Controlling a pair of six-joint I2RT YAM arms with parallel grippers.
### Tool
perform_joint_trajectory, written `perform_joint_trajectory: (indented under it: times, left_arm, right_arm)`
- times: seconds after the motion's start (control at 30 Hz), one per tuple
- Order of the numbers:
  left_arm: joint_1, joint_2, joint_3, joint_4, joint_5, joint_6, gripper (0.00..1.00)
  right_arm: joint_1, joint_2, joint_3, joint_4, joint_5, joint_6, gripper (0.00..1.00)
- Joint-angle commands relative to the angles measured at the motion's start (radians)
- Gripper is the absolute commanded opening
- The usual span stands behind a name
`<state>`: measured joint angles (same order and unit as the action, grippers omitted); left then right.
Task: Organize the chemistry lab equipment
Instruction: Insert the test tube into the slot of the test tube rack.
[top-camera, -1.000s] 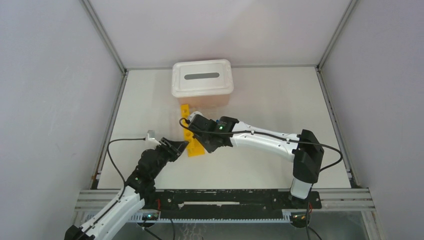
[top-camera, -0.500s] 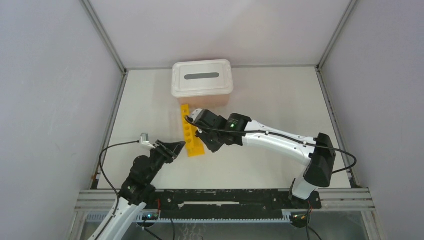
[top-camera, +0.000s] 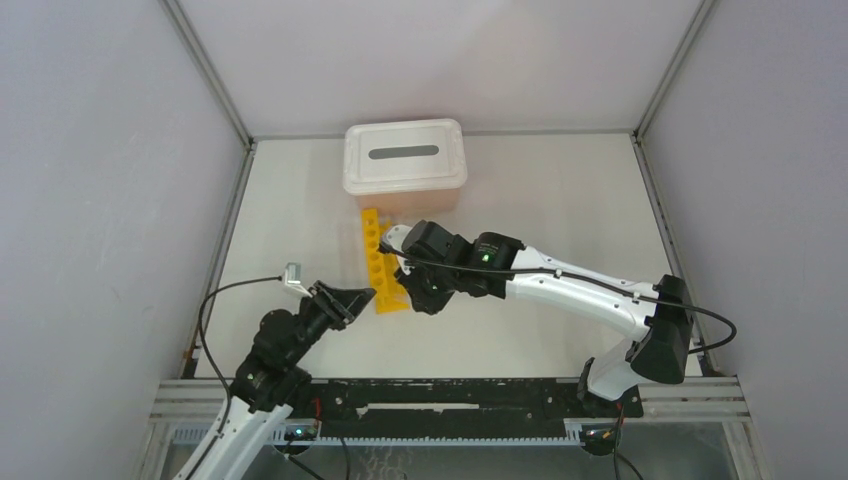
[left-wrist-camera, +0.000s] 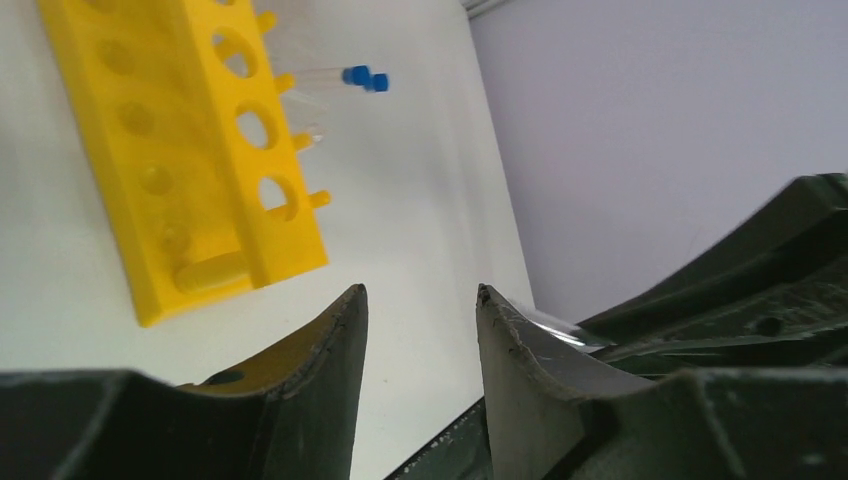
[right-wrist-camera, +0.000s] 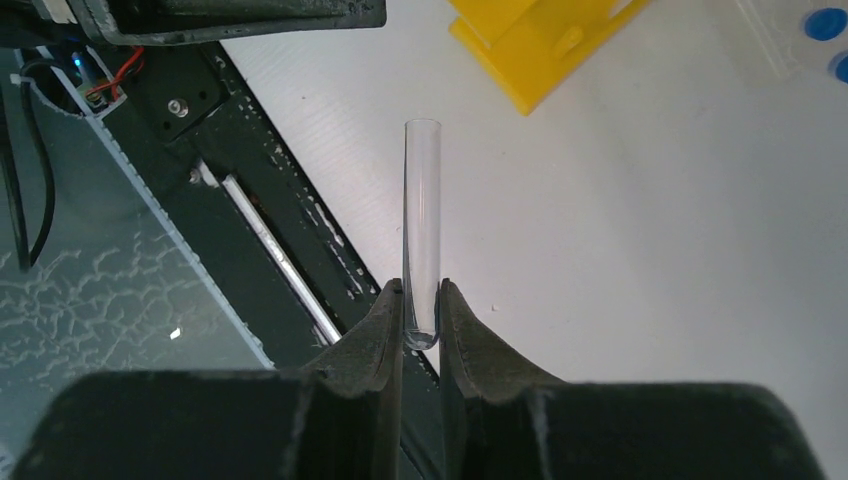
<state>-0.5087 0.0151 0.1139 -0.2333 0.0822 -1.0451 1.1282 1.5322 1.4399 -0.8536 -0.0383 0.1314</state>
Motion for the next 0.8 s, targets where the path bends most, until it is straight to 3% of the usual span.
perform_joint_trajectory:
  times: [0.0, 0.27, 0.77]
  left_arm:
    - [-0.01, 0.023, 0.1, 0.074, 0.054, 0.045, 0.48]
    - [-0.04, 0.12, 0.122, 0.162, 0.088, 0.056, 0.47]
    - [-0.16, 0.239, 0.12, 0.215, 0.021, 0.082, 0.45]
  right_arm:
    - [0.002, -0.028, -0.001, 0.046, -0.069, -0.036, 0.11]
    - [0.004, -0.003, 0.009, 0.063, -0.133, -0.046, 0.12]
    - [-0.026, 0.057, 0.091, 0.053, -0.162, -0.058, 0.12]
